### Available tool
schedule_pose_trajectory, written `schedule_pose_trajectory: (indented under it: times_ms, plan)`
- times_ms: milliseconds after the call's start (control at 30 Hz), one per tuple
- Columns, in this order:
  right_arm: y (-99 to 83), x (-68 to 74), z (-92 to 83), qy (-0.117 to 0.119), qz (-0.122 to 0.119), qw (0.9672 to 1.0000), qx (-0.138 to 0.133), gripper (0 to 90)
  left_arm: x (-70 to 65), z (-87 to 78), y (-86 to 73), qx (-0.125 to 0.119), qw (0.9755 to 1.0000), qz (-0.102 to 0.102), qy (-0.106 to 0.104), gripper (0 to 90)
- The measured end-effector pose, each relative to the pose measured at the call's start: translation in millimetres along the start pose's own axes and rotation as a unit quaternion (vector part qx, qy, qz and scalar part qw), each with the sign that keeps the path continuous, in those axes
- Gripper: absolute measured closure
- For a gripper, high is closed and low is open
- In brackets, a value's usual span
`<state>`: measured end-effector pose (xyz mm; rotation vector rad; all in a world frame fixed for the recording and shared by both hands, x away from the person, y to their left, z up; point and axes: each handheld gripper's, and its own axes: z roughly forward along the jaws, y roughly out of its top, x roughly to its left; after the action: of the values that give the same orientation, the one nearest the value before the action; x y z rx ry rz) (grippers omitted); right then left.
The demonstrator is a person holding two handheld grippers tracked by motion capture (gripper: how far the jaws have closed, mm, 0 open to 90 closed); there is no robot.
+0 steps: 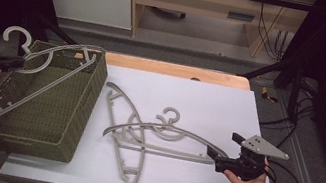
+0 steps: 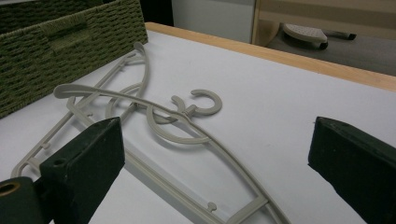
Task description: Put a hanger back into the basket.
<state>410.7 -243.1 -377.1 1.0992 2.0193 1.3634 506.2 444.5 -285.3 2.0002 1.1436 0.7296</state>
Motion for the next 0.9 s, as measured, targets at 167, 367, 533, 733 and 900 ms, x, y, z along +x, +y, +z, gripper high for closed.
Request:
schedule_pose_trajectory:
  times_ms: [167, 367, 533, 733, 900]
  plan:
    - [-0.1, 0.4, 0.7, 0.0, 0.001, 1.0, 0.001, 4.1, 6.7, 2.8, -9.8, 0.009, 0.9999, -0.004, 0.013, 83.0]
    - [-0.4, 0.4, 1.5, 0.001, -0.001, 1.0, 0.002, 4.1, 10.4, 8.4, -19.7, 0.019, 0.9998, 0.001, 0.012, 83.1]
    - [-0.9, 0.9, 3.5, 0.001, -0.003, 1.0, 0.005, 4.1, 7.6, 19.0, -22.9, 0.024, 0.9996, 0.008, 0.012, 83.1]
    - [-1.2, 1.4, 4.6, 0.003, -0.002, 1.0, 0.007, 4.1, 2.8, 30.4, -26.1, 0.036, 0.9991, 0.018, 0.012, 83.0]
    - [-1.3, 1.8, 5.0, 0.003, -0.002, 1.0, 0.008, 4.2, 1.0, 42.4, -35.8, 0.046, 0.9986, 0.02, 0.017, 82.9]
